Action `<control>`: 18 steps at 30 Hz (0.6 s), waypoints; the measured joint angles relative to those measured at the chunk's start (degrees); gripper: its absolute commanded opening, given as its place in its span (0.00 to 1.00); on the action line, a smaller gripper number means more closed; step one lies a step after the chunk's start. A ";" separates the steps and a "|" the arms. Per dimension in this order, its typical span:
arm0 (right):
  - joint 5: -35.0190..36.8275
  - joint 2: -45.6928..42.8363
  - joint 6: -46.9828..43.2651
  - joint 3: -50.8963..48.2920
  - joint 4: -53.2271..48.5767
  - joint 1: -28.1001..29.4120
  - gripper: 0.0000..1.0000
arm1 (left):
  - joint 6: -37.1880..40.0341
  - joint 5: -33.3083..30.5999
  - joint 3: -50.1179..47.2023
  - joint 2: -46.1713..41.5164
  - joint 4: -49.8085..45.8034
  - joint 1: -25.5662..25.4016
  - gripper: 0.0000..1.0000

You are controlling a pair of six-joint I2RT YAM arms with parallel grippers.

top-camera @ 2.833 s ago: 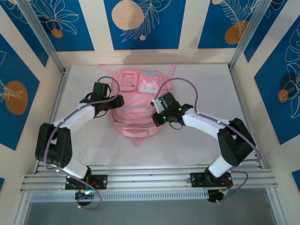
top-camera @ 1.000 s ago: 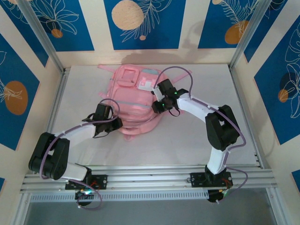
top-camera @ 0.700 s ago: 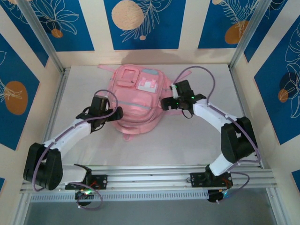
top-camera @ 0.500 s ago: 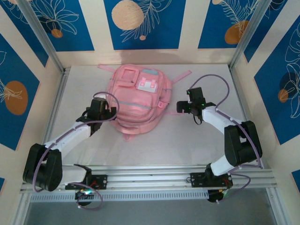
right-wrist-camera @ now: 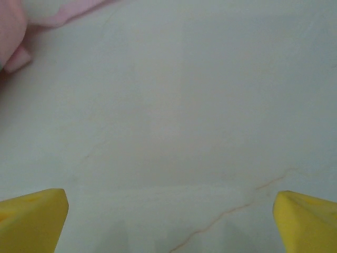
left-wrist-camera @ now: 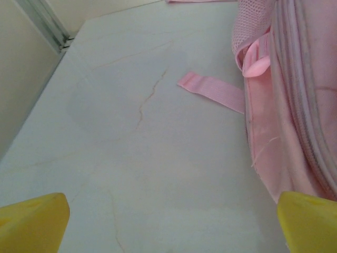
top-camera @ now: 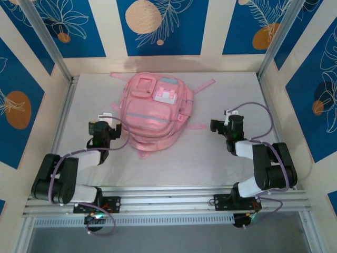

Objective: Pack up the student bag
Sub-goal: Reset both arms

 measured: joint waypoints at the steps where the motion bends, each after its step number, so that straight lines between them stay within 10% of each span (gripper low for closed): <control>1: -0.79 0.52 0.39 -1.11 2.56 -1.18 0.99 | -0.09 1.60 -0.66 1.49 2.62 0.81 1.00; 18: -4.00 2.75 0.39 -1.86 11.91 -0.87 0.99 | -0.79 11.54 -3.34 9.18 18.69 3.10 1.00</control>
